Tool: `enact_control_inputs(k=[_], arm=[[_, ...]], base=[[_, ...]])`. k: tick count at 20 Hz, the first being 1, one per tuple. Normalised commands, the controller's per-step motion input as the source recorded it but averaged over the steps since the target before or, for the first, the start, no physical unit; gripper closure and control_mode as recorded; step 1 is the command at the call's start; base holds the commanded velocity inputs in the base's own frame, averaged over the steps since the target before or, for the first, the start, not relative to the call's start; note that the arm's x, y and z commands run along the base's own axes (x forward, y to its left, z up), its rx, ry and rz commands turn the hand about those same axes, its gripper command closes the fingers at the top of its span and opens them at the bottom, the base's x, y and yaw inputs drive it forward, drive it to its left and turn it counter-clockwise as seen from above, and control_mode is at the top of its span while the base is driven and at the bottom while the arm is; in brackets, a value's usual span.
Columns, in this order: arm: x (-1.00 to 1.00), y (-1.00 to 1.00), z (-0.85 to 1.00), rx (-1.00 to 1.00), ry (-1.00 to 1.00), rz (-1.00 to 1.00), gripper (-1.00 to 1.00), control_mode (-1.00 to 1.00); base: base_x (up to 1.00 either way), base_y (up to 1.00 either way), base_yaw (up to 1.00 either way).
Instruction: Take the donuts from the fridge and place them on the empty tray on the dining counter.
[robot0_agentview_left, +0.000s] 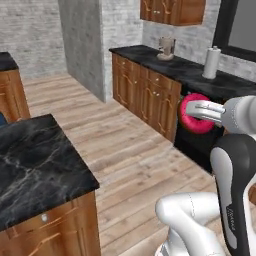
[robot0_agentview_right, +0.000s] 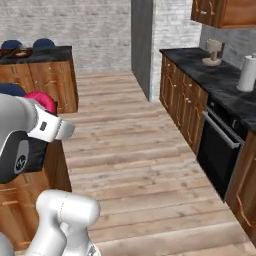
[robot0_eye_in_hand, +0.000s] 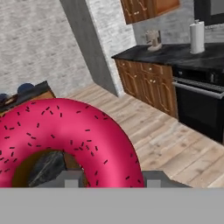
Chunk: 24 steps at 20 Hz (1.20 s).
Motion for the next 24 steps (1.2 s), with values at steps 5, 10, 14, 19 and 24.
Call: enact_control_inputs(k=[5,10,14,19,24], arm=[[0.00,0.00,0.00,0.00,0.00,0.00,1.00,1.00],[0.00,0.00,0.00,0.00,0.00,0.00,1.00,1.00],[0.00,0.00,0.00,0.00,0.00,0.00,1.00,1.00],[0.00,0.00,0.00,0.00,0.00,0.00,1.00,1.00],[0.00,0.00,0.00,0.00,0.00,0.00,1.00,1.00]], base=[[1.00,-0.25,0.45],[1.00,-0.43,0.61],[1.00,-1.00,0.24],[1.00,-0.87,0.19],[1.00,-0.25,0.32]])
